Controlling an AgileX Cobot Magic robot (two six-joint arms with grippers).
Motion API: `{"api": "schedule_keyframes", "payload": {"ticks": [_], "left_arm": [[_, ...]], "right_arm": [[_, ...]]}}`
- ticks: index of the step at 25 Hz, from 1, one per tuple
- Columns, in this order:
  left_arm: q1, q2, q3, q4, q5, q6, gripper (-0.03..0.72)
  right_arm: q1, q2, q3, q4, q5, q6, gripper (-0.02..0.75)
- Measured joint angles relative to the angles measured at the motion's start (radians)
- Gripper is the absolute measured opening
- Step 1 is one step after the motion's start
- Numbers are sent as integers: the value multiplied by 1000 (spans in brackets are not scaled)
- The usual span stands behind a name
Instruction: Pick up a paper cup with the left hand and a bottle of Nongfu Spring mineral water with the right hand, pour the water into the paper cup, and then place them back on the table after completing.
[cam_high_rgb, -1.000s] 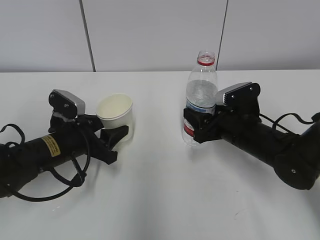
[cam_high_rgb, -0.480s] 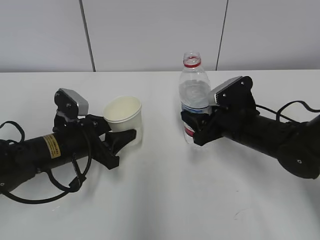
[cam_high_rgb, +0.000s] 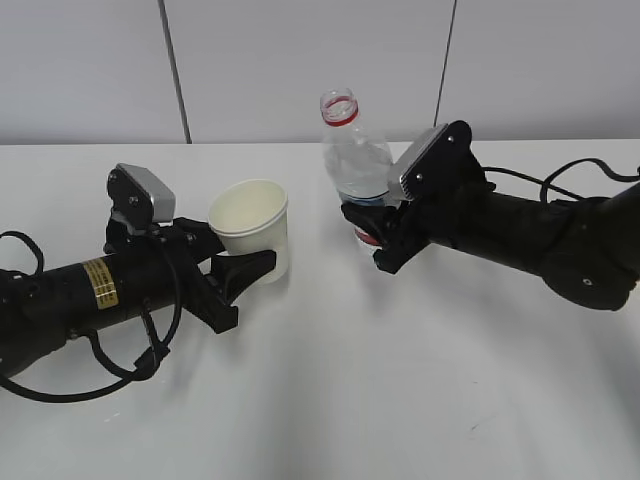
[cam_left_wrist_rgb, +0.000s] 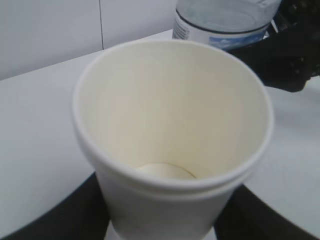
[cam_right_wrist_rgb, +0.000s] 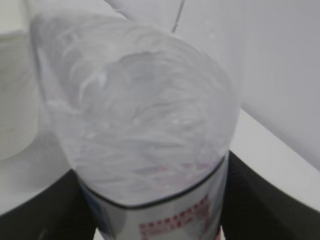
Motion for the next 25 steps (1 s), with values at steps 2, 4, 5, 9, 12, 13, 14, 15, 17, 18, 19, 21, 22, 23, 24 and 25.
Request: {"api": "schedule_keyframes", "payload": {"ticks": [2,4,5,9,12,13,14,15,17,18,19,21,22,23,24,25], "left_arm": [[0,0,0,1,0,0,371],[0,0,0,2,0,0,371],[0,0,0,4,0,0,371],[0,0,0,8,0,-1,371],[0,0,0,10,0,-1,371],[0,0,0,13,0,-2,371],[0,0,0,16,0,-2,371],[0,0,0,18,0,-2,371],[0,0,0,21,0,-2,371],[0,0,0,24,0,-2,371],[0,0,0,27,0,-4,371],[0,0,0,33,1,-6,371],[0,0,0,35,5,-7,371],[0,0,0,40,11,-8,371],[0,0,0,45,15,-9,371],[0,0,0,50,20,-11,371]], "right_arm": [[0,0,-20,-14,14,-42,468],[0,0,-46,-40,24,-67,468],[0,0,-56,-58,24,-75,468],[0,0,-108,-112,34,-126,468],[0,0,-146,-133,66,-187,468],[0,0,-155,-143,77,-202,468],[0,0,-165,-155,79,-212,468],[0,0,-171,-168,81,-219,468],[0,0,-186,-197,92,-230,468],[0,0,-193,-206,103,-242,468],[0,0,-198,-214,113,-256,468],[0,0,-212,-226,136,-276,468],[0,0,-219,-230,151,-287,468],[0,0,-224,-238,166,-297,468],[0,0,-229,-240,174,-309,468],[0,0,-233,-244,177,-324,468]]}}
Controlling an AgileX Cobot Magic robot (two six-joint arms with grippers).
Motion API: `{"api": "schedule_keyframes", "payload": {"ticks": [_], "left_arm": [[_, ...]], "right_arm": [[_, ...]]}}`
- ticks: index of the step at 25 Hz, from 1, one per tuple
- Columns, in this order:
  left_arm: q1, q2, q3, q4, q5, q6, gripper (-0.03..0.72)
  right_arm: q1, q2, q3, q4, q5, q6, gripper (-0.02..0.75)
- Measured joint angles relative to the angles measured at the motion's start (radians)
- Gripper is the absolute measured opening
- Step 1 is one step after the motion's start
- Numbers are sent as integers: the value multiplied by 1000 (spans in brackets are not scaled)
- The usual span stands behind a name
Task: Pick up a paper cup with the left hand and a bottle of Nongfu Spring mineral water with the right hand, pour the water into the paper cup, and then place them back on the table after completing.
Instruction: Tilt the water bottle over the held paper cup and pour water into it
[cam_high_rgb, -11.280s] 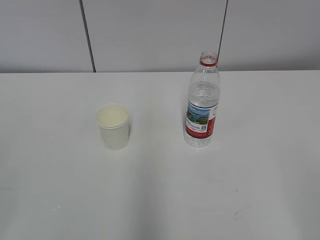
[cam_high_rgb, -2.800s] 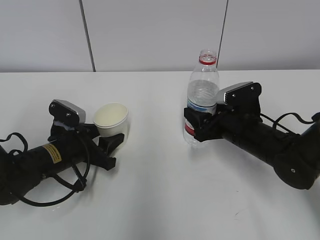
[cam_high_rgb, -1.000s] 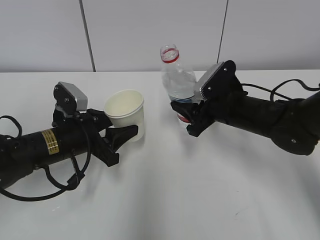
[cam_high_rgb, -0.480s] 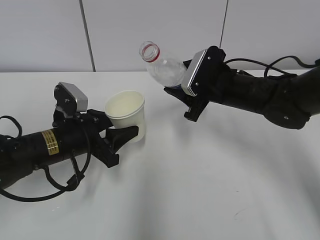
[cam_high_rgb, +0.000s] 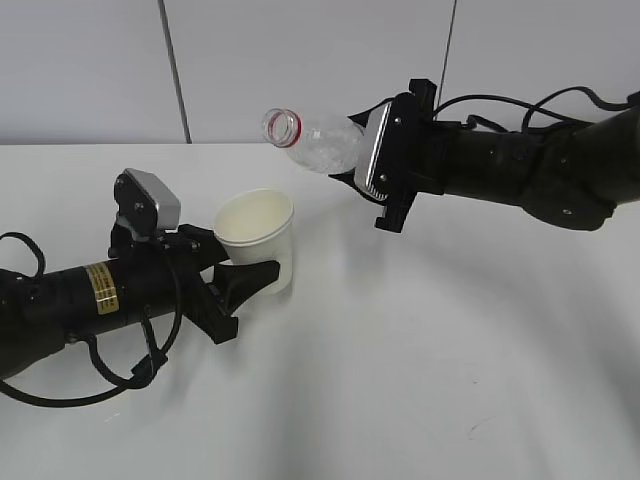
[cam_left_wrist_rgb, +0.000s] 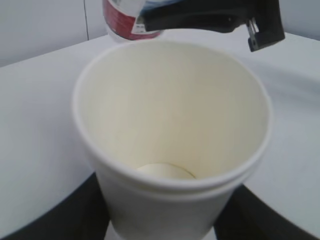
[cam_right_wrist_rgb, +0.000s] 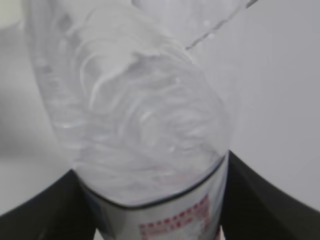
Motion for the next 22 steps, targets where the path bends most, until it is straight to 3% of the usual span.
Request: {"api": "schedule_keyframes", "payload": {"ticks": [22], "left_arm": [[0,-4,0,56,13,-2,371]], "right_arm": [[0,0,-37,-8,12,-268,467]]}}
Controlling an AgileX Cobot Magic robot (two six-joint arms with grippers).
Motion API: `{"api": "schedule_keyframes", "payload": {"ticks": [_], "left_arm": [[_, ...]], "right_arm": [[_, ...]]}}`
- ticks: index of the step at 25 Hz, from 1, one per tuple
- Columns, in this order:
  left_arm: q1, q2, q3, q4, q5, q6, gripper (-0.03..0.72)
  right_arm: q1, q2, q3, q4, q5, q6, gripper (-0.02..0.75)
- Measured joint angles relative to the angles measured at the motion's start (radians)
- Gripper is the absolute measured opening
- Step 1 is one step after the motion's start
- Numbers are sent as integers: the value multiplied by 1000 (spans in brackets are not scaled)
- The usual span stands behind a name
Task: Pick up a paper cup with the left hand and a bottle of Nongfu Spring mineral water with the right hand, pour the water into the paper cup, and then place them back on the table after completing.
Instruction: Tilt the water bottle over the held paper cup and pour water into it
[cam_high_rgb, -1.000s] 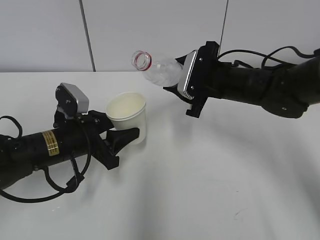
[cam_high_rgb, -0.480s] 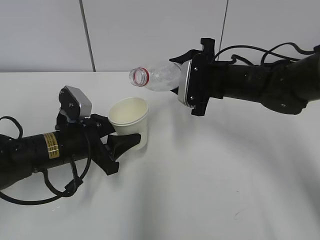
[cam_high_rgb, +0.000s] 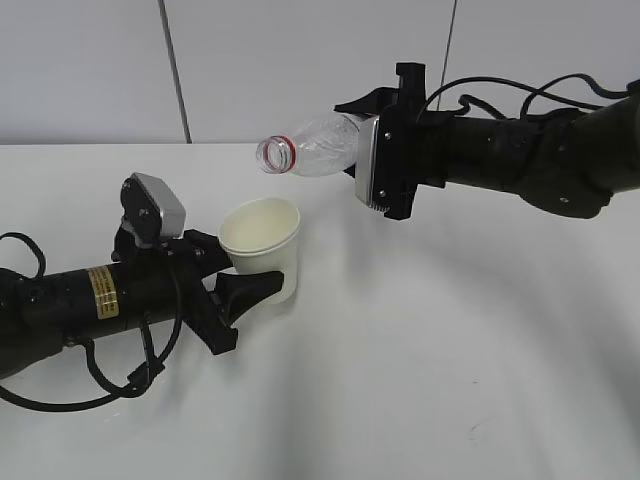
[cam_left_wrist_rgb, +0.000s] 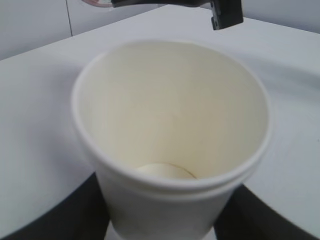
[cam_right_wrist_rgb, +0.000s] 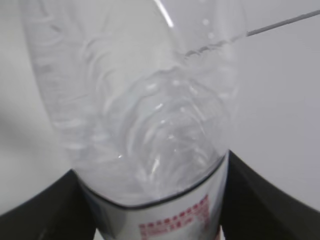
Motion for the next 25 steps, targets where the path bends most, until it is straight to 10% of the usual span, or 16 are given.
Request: {"api": "schedule_keyframes", "payload": {"ticks": [25], "left_arm": [[0,0,0,85,12,-14,371]], "right_arm": [[0,0,0,0,2,-231,467]]}}
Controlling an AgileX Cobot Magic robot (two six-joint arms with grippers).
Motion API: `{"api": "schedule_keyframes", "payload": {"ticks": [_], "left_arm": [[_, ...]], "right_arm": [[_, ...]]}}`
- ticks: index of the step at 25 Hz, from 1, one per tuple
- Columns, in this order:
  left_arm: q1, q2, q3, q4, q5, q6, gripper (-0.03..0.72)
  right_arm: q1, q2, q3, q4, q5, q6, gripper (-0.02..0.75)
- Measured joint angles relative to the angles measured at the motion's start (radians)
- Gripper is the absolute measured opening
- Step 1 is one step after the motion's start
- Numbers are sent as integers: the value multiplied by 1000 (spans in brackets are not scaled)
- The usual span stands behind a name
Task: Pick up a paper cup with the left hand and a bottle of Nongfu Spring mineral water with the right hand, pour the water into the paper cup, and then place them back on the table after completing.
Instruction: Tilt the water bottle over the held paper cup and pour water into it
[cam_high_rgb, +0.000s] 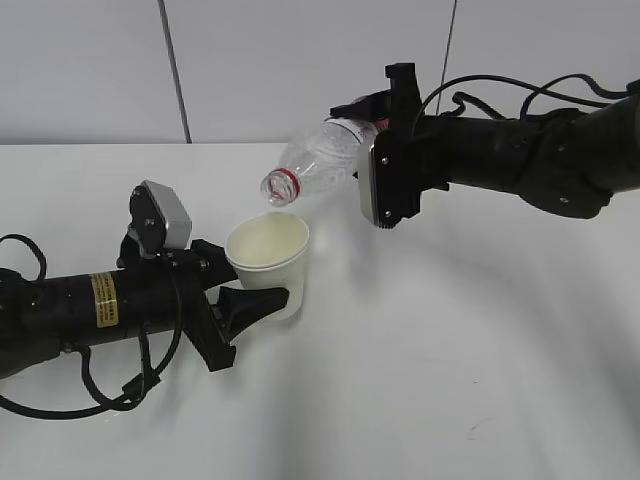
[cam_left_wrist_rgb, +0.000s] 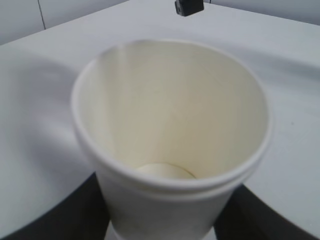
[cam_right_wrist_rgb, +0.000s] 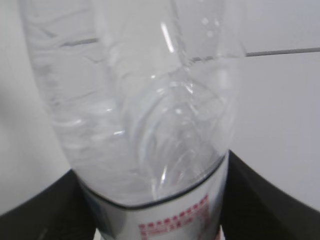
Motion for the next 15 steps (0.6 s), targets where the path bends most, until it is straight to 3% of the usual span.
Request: {"api": "schedule_keyframes", "payload": {"ticks": [15], "left_arm": [[0,0,0,0,2,0,371]], "right_arm": [[0,0,0,0,0,-50,467]]}}
